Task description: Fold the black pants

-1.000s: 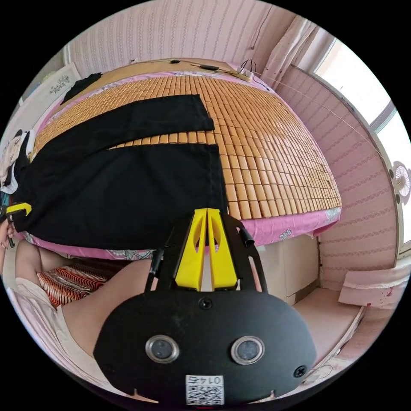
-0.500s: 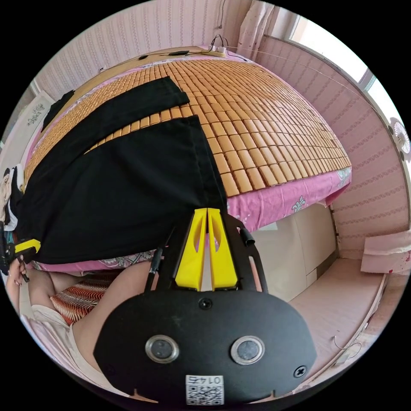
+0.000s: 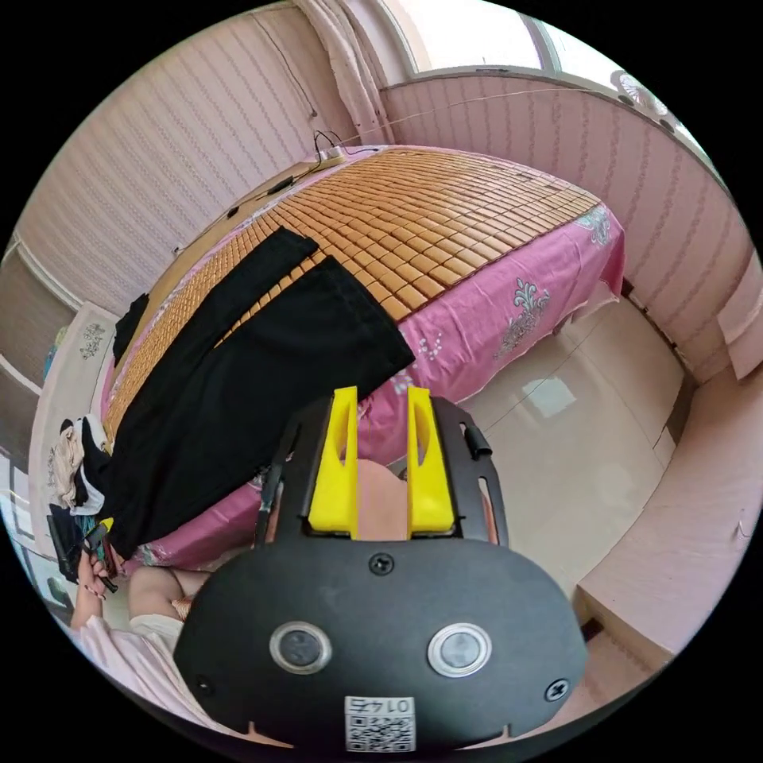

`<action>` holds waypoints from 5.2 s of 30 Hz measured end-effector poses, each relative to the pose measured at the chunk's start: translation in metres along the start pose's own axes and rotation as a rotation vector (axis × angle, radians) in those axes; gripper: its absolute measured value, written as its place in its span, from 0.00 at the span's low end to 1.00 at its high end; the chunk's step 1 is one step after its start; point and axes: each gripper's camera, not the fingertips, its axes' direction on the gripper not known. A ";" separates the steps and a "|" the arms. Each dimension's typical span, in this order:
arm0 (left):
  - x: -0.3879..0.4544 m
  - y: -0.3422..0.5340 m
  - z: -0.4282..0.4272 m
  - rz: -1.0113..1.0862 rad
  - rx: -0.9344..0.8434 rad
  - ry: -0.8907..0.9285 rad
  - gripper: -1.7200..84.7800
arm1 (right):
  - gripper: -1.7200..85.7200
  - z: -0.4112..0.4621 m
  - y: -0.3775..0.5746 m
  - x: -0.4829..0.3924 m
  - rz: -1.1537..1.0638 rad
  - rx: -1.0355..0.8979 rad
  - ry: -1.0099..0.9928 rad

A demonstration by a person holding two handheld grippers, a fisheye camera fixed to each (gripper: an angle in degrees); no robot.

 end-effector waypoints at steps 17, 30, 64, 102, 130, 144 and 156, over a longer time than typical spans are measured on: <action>-0.215 0.131 -0.106 -0.709 0.237 0.077 0.12 | 0.15 -0.020 -0.037 0.060 0.288 -0.048 -0.089; -0.271 0.153 -0.141 -1.040 0.397 0.259 0.18 | 0.04 -0.025 -0.063 0.047 0.244 -0.088 -0.159; -0.174 0.187 -0.281 -0.753 0.465 0.130 0.01 | 0.03 -0.122 -0.129 -0.144 -0.353 -0.023 -0.184; -0.017 -0.085 0.051 -0.120 -0.311 -0.381 0.01 | 0.03 0.035 -0.162 -0.261 -0.303 -0.256 0.119; 0.244 -0.171 0.157 0.684 -0.062 -0.139 0.10 | 0.11 0.022 -0.151 -0.197 -0.244 -0.128 0.172; 0.267 -0.241 0.258 0.613 -0.259 -0.126 0.01 | 0.02 -0.066 -0.130 -0.147 -0.225 0.097 -0.047; 0.229 -0.277 0.279 0.387 -0.228 -0.107 0.05 | 0.04 -0.029 -0.160 -0.099 -0.147 -0.110 0.022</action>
